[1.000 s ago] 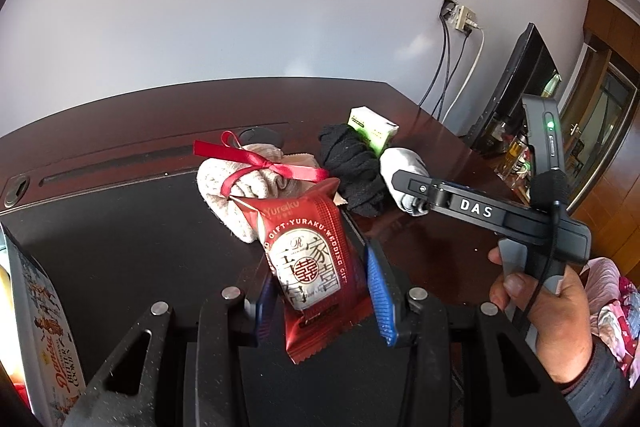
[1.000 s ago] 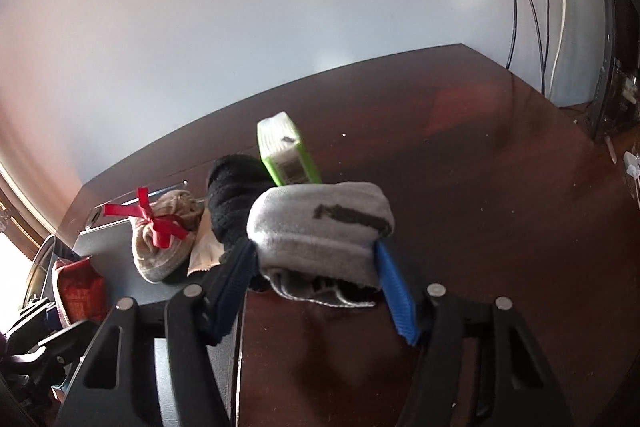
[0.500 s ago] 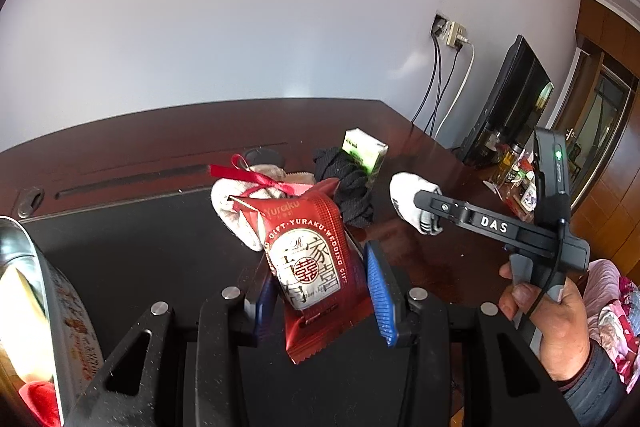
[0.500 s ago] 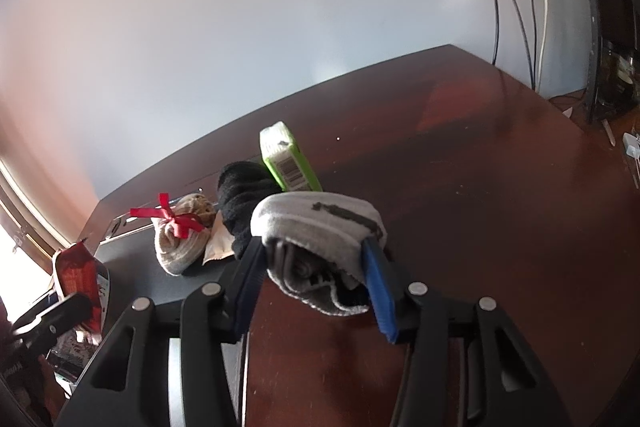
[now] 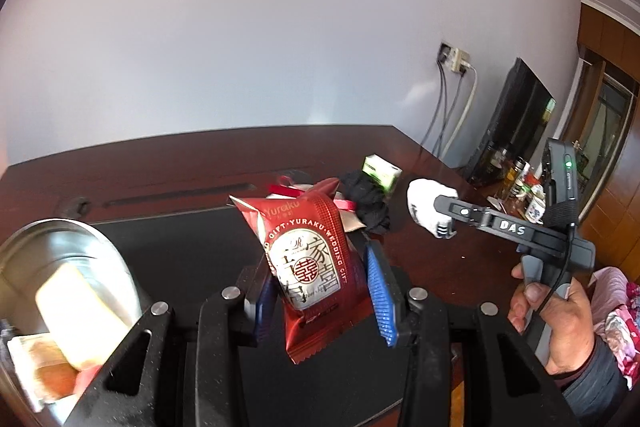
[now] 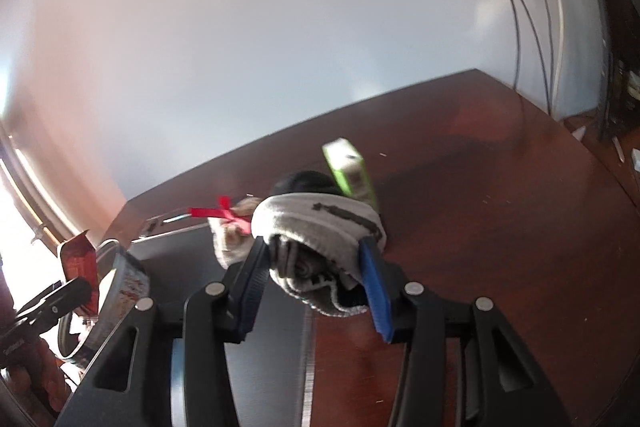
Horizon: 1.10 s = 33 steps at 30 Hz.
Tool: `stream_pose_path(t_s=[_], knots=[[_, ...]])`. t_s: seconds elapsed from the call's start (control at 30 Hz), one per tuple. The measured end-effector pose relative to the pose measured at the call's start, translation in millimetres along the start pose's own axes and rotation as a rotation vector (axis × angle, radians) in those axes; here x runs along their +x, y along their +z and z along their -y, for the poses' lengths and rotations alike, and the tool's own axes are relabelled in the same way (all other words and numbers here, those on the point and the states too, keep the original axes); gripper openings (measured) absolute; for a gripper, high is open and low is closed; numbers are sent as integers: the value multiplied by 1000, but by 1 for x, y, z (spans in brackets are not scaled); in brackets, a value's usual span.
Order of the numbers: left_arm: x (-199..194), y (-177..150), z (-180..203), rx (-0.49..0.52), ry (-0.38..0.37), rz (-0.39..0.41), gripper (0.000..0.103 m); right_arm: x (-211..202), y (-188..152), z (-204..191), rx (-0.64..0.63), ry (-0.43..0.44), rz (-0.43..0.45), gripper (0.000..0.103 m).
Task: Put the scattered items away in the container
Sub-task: 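Carry the red packet and white sock over the tin and open both tools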
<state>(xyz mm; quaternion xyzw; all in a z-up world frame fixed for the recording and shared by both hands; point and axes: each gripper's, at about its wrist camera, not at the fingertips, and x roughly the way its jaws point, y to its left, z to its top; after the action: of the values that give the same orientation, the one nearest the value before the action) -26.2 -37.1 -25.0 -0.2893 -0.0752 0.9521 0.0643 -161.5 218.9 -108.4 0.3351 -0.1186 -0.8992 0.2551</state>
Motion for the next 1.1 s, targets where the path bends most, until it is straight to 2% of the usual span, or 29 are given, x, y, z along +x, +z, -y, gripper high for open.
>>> stream_pose_path(t_s=[0.17, 0.43, 0.53, 0.83, 1.1], knots=[[-39, -7, -40, -28, 104, 32, 44, -10, 3, -39, -44, 67, 19, 46], [-84, -31, -128, -113, 311, 32, 44, 9, 2, -148, -205, 223, -7, 46], [-93, -36, -154, -138, 358, 31, 44, 23, -4, -191, -266, 275, -33, 46], [-93, -48, -208, -207, 405, 8, 44, 58, -32, -281, -393, 365, -111, 46], [-86, -54, -236, -228, 424, -11, 44, 73, -51, -306, -423, 379, -157, 46]])
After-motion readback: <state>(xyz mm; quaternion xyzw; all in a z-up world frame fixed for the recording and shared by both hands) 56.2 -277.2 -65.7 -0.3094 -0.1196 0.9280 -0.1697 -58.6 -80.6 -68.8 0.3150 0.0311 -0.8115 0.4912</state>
